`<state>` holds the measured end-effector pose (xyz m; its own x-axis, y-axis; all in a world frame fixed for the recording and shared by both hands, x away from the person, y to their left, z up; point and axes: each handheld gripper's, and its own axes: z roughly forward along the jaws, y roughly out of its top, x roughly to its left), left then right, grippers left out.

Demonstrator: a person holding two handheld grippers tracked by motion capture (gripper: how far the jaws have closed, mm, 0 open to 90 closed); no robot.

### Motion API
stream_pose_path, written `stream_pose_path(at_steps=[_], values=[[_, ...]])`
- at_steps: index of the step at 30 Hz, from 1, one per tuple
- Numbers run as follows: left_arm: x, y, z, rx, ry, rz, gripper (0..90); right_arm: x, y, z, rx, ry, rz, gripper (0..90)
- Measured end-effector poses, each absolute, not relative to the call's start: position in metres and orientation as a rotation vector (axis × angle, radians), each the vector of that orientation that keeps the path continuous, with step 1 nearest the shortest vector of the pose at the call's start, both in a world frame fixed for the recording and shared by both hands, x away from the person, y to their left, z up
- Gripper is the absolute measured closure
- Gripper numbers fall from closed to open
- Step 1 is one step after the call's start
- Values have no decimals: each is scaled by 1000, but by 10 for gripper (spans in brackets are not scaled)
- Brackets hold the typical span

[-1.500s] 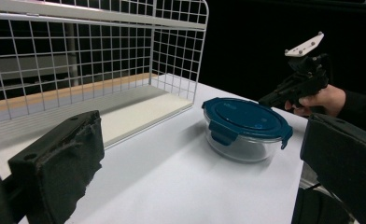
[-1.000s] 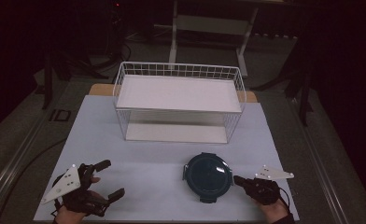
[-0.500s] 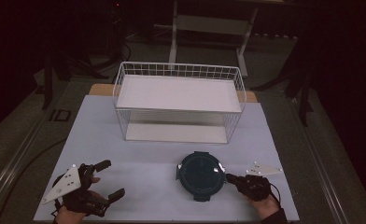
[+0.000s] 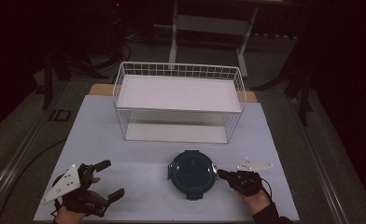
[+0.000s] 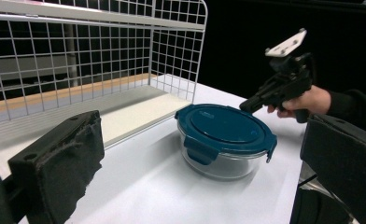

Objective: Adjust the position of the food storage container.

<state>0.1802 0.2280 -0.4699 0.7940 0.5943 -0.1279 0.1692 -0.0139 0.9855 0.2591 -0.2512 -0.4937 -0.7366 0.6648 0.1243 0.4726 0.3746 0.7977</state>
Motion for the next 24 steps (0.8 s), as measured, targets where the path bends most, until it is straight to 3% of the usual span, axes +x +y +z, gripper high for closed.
stream_pose_path(at_steps=[8, 24], values=[[180, 228, -470, 1578, 627, 376, 0, 238, -243, -474, 935, 2400, 1402, 899], [181, 228, -470, 1579, 628, 375, 0, 201, -195, -496, 740, 2671, 1422, 899]])
